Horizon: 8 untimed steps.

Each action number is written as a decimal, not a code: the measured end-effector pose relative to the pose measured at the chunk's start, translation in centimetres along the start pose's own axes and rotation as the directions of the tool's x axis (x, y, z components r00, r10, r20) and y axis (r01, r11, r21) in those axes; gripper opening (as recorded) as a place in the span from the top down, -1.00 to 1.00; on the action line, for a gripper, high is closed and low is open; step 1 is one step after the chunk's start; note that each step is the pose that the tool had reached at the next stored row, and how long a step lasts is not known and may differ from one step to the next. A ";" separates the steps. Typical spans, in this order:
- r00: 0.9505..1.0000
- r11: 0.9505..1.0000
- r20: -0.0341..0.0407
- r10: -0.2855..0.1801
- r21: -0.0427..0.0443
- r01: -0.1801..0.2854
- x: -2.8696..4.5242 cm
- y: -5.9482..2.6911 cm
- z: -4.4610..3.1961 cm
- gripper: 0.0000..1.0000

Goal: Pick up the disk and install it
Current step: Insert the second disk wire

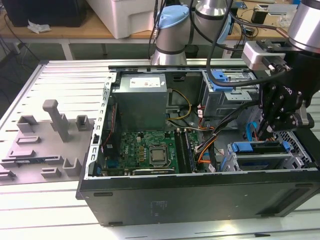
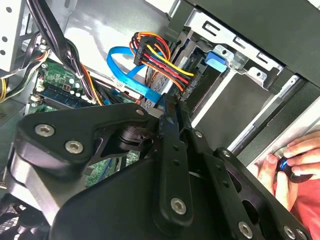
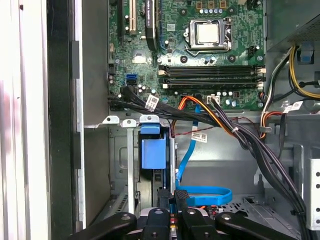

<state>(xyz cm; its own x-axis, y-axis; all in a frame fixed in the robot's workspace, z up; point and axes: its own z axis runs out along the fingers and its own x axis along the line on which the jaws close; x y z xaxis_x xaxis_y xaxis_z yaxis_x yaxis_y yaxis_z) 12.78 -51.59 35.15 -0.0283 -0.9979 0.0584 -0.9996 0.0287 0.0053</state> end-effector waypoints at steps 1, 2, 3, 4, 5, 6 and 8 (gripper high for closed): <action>1.000 1.000 0.000 0.002 0.000 -0.002 0.01 0.00 0.00 0.68; 1.000 1.000 0.000 0.004 0.000 -0.004 0.02 0.00 0.00 0.68; 1.000 1.000 0.000 0.006 0.000 -0.006 0.03 0.00 0.01 0.68; 1.000 1.000 0.000 0.007 0.000 -0.007 0.03 0.00 0.01 0.68; 1.000 1.000 0.000 0.008 0.000 -0.008 0.03 0.00 0.01 0.68; 1.000 1.000 0.000 0.008 0.000 -0.008 0.03 0.00 0.01 0.68; 1.000 1.000 0.000 0.008 -0.001 -0.008 0.04 0.00 0.02 0.68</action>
<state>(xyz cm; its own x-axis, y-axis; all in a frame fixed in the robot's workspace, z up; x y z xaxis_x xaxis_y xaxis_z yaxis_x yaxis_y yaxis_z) 12.78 -51.63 35.12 -0.0366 -0.9976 0.0583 -0.9993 0.0370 0.0053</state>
